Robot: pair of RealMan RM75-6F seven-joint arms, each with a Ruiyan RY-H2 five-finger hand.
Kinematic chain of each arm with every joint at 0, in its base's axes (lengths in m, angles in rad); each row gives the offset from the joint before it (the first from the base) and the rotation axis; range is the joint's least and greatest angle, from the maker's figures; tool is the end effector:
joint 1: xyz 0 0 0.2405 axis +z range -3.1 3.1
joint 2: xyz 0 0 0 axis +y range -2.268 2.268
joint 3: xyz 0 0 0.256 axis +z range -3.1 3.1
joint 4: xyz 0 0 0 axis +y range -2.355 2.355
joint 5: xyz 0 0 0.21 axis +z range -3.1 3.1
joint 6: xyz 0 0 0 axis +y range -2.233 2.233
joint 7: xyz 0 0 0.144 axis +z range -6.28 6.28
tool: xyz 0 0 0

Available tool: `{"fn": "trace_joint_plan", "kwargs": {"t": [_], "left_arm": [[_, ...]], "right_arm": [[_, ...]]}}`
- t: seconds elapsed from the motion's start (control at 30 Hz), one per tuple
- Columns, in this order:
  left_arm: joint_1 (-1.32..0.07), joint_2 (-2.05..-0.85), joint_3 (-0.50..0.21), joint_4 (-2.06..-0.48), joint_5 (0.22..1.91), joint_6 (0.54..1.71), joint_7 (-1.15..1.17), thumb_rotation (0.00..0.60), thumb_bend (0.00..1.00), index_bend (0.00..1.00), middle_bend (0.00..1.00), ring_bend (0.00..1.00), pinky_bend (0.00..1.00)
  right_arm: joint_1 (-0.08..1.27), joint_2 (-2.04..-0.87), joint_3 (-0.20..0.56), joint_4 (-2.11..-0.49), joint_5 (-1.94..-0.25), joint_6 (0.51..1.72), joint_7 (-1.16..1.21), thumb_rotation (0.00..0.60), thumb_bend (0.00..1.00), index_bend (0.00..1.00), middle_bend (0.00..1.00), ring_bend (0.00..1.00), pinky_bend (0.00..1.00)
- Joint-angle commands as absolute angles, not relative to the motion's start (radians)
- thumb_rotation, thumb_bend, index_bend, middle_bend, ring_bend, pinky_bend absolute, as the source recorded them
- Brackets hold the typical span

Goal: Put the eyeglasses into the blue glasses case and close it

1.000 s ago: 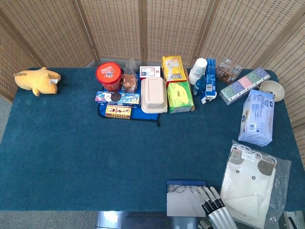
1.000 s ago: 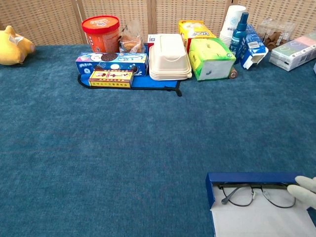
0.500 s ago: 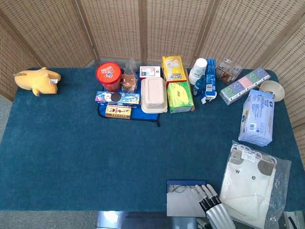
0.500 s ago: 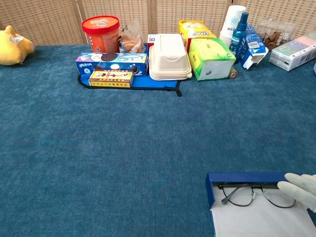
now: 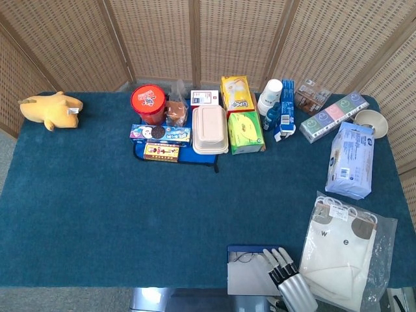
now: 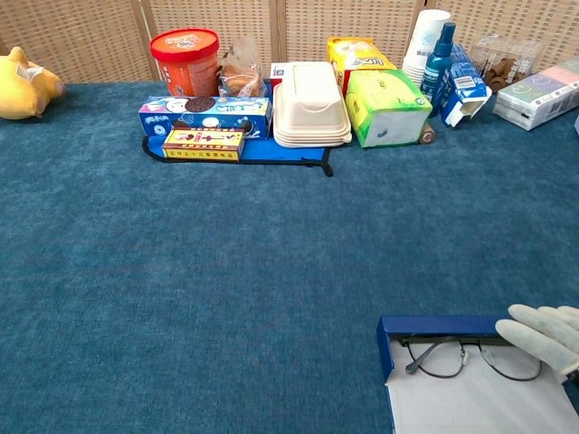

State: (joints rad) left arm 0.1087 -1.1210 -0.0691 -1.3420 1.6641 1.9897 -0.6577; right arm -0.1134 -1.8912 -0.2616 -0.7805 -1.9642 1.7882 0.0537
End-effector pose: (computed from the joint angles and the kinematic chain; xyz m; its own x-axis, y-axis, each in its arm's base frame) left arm -0.3254 0.1064 0.2347 -0.0169 -0.3253 0.9455 0.9679 -0.2425 -0.0661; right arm -0.2748 -0.0522 -0.0507 0.3121 -0.0652 0.9478 -0.8593 -0.4448 0.2524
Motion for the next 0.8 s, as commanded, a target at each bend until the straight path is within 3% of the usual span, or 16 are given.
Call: {"fn": "trace_joint_plan", "kwargs": {"t": [0.03,0.5,0.67,0.8], "left_arm": [[0.108,-1.124,-0.070,-1.338,1.664,1.989,-0.658,0.600,0.13,0.12,0.17,0.04,0.00],[0.112,-1.147,-0.072,-1.288,1.635,1.969,-0.685,0.600,0.13,0.12,0.17,0.04,0.00],[0.113,-1.156,-0.073,-1.267,1.628,1.962,-0.694,0.600,0.13,0.12,0.17,0.04,0.00],[0.111,-1.163,-0.074,-1.254,1.622,1.953,-0.699,0.600,0.13,0.12,0.17,0.04,0.00]], "right_arm": [[-0.112,-1.891,-0.262,-0.789,-1.971,1.805,0.048,0.600,0.12,0.00,0.00,0.00,0.09],[-0.075,-1.858,-0.255,-0.906,-1.988,1.799,-0.006,0.600,0.11,0.00,0.04,0.02,0.13],[-0.058,-1.838,-0.246,-0.957,-1.985,1.779,-0.033,0.600,0.12,0.11,0.10,0.09,0.15],[-0.050,-1.825,-0.240,-0.987,-1.984,1.775,-0.048,0.600,0.16,0.26,0.16,0.14,0.17]]}}
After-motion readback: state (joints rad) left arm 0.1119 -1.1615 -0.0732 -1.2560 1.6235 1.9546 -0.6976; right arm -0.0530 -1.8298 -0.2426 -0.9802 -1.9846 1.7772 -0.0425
